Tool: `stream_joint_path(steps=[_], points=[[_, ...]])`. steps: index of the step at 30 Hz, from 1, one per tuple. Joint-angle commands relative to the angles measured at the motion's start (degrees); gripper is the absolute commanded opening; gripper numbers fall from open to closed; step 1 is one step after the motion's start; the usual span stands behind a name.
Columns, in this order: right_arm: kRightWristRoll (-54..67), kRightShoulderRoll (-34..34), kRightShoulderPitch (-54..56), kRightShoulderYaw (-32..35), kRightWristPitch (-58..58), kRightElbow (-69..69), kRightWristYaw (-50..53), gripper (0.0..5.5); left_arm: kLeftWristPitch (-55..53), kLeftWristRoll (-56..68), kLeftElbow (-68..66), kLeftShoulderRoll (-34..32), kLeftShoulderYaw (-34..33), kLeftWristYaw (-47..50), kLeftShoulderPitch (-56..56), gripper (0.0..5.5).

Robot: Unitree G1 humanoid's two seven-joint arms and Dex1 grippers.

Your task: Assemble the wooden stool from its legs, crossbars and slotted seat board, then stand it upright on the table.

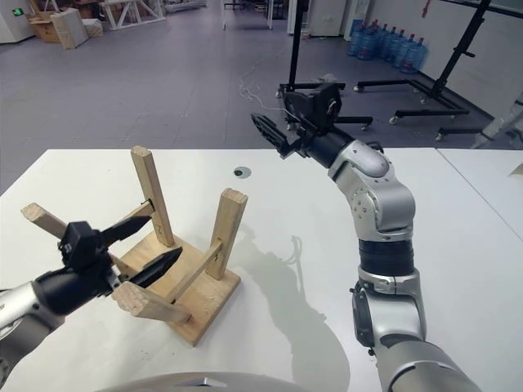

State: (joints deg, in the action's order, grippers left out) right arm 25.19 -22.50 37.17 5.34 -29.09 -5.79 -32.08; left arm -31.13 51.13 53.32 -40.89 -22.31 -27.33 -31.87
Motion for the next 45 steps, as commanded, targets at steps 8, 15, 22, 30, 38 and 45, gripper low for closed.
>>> stream_joint_path(steps=[8, 15, 22, 30, 38, 45], points=[[-16.44, -4.02, -17.67, -11.59, 16.25, 9.8, -4.54, 4.8, -2.6, -13.96, -1.03, -4.03, -4.42, -7.15, -17.94, 5.14], [-23.12, -2.23, -18.78, -20.37, 24.4, 12.23, -8.29, 4.8, -0.3, -34.78, -8.31, -6.33, 12.88, -5.57, -23.25, 5.14], [-29.84, -3.56, -18.69, -27.16, 32.15, 15.24, -12.58, 4.8, -0.83, -40.8, -13.6, -1.9, 21.07, -1.47, -12.03, 5.14], [-25.61, -5.71, -20.19, -30.44, 28.86, 9.9, -25.03, 4.8, 0.78, -45.63, -23.92, -0.13, 29.74, -1.33, 1.33, 5.14], [-21.77, -7.48, -23.65, -29.24, 22.43, 3.41, -29.09, 4.8, 3.36, -48.83, -33.85, 1.14, 32.79, -2.39, 14.64, 5.14], [-20.55, -10.99, -26.76, -28.9, 19.62, -3.66, -31.26, 4.8, 6.2, -50.95, -37.82, 5.0, 35.52, -0.96, 19.26, 5.14]])
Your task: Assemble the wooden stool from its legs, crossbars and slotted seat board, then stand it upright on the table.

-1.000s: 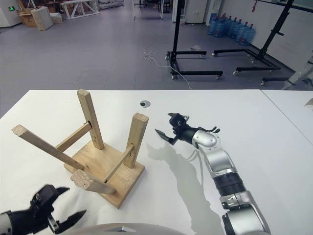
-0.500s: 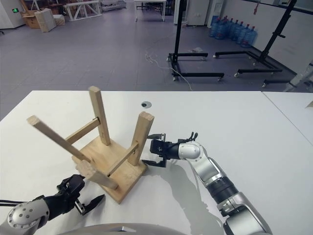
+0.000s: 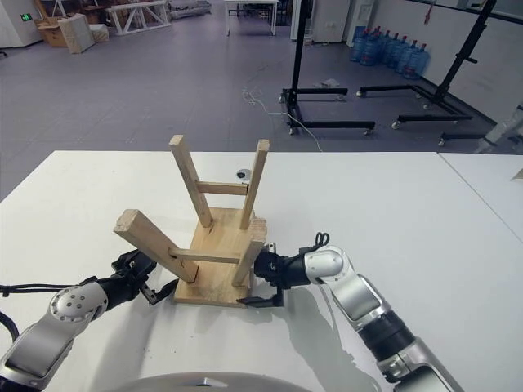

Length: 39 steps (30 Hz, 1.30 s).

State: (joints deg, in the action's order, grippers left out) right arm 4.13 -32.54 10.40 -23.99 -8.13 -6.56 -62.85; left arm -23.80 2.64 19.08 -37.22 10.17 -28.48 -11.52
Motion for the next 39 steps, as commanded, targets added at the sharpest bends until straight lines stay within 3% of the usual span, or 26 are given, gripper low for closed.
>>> stream_joint_path(steps=[1, 10, 16, 19, 22, 24, 27, 30, 35, 39], points=[[0.76, -0.98, 0.17, 0.26, -1.91, -3.86, -0.5, 4.8, -0.69, -2.97, -4.32, 1.72, 3.43, 0.33, -0.86, 5.14], [0.41, 1.08, 0.81, -1.25, -3.31, -4.87, 1.24, 4.8, 3.82, -5.62, -11.76, 3.75, 3.04, 1.8, 4.26, 5.14], [-0.47, -0.94, -0.11, 0.95, -0.97, -2.66, 2.04, 4.8, 5.07, -6.03, -10.08, 1.8, 0.18, 2.65, 0.81, 5.14], [1.7, -2.68, -0.28, 5.07, -1.88, -2.16, 2.62, 4.8, 4.5, -3.99, -5.11, 1.8, -5.89, 4.36, -2.25, 5.14], [4.92, -3.88, 0.77, 9.85, -3.31, -2.26, 2.7, 4.8, 3.36, 0.13, 3.05, 3.65, -15.98, 6.64, -5.2, 5.14], [9.62, -2.98, 2.74, 14.68, -5.63, -2.48, 3.68, 4.8, 3.55, 5.08, 8.43, 5.48, -23.12, 7.41, -4.72, 5.14], [26.65, 0.21, 8.42, 26.25, -14.06, -6.25, 6.81, 4.8, 3.95, 21.02, 16.04, 8.29, -34.33, 7.94, 2.2, 5.14], [43.91, 0.87, 15.16, 35.13, -22.86, -9.6, 10.81, 4.8, 1.42, 37.12, 19.42, 6.39, -39.64, 7.77, 11.72, 5.14], [63.18, 1.37, 20.65, 38.93, -31.5, -17.63, 20.24, 4.8, -4.53, 55.46, 19.42, 1.11, -37.71, 6.75, 23.28, 5.14], [68.83, 1.83, 18.99, 35.38, -34.27, -25.73, 26.21, 4.8, -8.61, 61.2, 20.97, -1.38, -34.18, 6.69, 24.21, 5.14]])
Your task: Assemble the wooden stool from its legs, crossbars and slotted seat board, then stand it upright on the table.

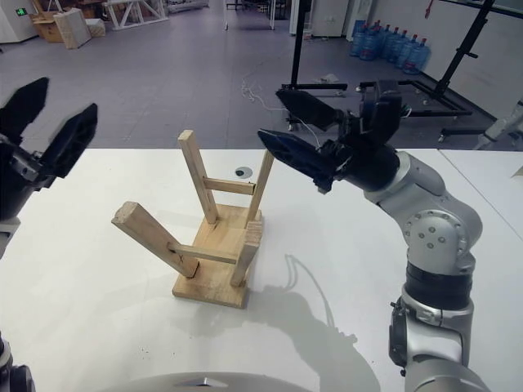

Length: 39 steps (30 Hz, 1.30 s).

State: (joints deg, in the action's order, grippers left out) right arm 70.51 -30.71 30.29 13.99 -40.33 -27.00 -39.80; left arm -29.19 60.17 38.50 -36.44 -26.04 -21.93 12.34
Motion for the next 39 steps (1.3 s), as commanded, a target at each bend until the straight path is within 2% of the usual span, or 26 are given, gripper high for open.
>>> stream_joint_path(steps=[1, 6, 9, 11, 16, 19, 29, 35, 39], points=[[2.82, 0.01, -1.07, -3.69, -2.57, -6.26, 3.91, 4.8, -3.73, 5.13, 2.14, -2.58, 2.03, 0.23, 0.01, 5.14], [8.59, -0.4, 4.33, -3.89, -2.86, -5.71, 8.82, 4.8, -3.71, 17.62, 3.95, -4.84, -1.48, 3.59, 1.56, 5.14], [10.51, -1.19, 5.65, -5.11, -3.46, -5.97, 9.44, 4.8, -4.37, 18.94, 4.52, -6.08, -0.13, 5.46, 1.16, 5.14], [7.76, -1.13, 3.24, -9.35, -4.6, -6.86, 7.82, 4.8, -5.59, 17.57, 3.56, -4.9, 4.05, 5.63, -0.73, 5.14], [-11.29, -2.23, -5.43, -26.11, -2.01, -4.76, -3.06, 4.8, -7.03, 9.1, -1.51, -0.46, 16.24, 0.96, -8.77, 5.14], [-17.67, -0.69, -6.32, -30.76, 0.25, -0.72, -6.01, 4.8, -5.85, 2.53, -4.2, 1.81, 22.32, -2.18, -14.27, 5.14], [-19.17, 2.79, -5.34, -26.98, 2.64, 2.65, -3.55, 4.8, -3.17, 1.21, -4.82, 2.54, 22.53, -5.26, -12.1, 5.14], [-11.98, 6.99, -1.61, -19.45, 2.13, 2.86, 1.61, 4.8, -1.86, 5.46, -3.84, 0.73, 15.89, -1.67, -0.94, 5.14], [-6.07, 9.8, 0.64, -11.79, 2.35, 4.93, 8.12, 4.8, -1.26, 5.77, -7.34, -1.63, 12.25, -2.87, 11.17, 5.14]])
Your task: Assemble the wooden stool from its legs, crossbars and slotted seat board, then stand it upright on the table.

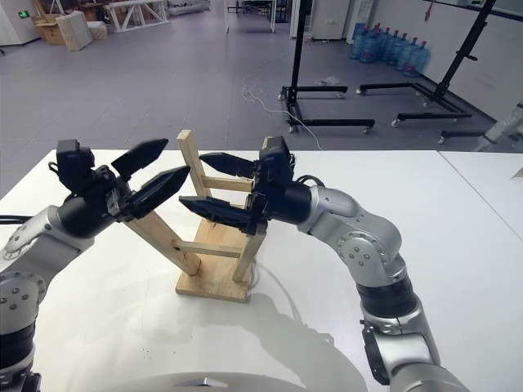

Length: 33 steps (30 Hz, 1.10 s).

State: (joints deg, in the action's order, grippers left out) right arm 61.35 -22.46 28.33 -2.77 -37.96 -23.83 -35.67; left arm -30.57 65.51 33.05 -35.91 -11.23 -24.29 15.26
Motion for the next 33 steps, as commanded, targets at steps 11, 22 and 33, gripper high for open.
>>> stream_joint_path(steps=[11, 22, 33], points=[[-12.44, 0.5, -4.64, 10.2, 7.35, 14.6, 5.17, 4.8, -2.99, 0.26, 4.67, -6.95, -17.89, -5.9, -12.86, 5.14], [-26.4, 3.93, -2.47, 2.87, 16.79, 41.82, -10.66, 4.8, -0.22, -1.42, 3.15, -1.72, -20.67, -8.19, -24.73, 5.14], [-42.66, 8.04, 10.92, -0.16, 37.3, 76.78, -21.84, 4.8, 0.3, -3.54, -0.58, -2.65, -15.87, -10.73, -18.68, 5.14]])
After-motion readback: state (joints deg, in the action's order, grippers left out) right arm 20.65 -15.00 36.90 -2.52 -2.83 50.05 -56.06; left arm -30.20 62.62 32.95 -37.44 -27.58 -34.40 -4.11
